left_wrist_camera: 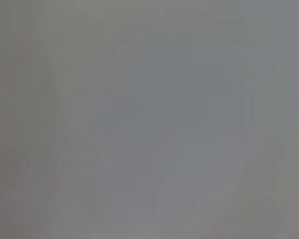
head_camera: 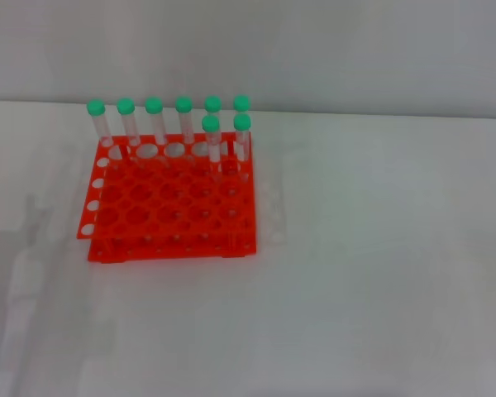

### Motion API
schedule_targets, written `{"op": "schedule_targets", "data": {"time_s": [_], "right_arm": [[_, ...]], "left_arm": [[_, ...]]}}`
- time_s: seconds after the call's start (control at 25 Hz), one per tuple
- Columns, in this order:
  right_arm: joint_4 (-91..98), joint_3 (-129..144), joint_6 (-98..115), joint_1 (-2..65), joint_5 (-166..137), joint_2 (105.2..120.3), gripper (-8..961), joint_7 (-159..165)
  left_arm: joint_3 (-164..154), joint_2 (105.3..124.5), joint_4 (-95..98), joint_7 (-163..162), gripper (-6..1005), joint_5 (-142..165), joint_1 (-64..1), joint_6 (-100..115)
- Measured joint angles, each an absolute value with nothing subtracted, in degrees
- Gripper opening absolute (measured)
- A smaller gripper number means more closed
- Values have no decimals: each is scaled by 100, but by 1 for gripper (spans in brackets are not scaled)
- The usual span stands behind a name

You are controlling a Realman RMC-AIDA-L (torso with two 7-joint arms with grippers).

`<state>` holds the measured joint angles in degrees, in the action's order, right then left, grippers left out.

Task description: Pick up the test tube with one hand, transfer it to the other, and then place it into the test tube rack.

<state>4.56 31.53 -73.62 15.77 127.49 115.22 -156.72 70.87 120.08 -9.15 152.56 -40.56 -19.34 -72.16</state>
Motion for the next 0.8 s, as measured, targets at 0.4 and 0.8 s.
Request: {"op": "schedule_targets", "data": {"time_s": [0.4,0.8], "right_arm": [[455,3123,-7271,1657,12806,11522,877,-15693],[385,3120,-7264,1807,12963,11530,877,-15667]], "left_arm": [[7066,12014,-1044,15249,876,-4277,-1926,-7182],[7067,12005,-1046,15249,876,-4263,-1951,-7189]]}}
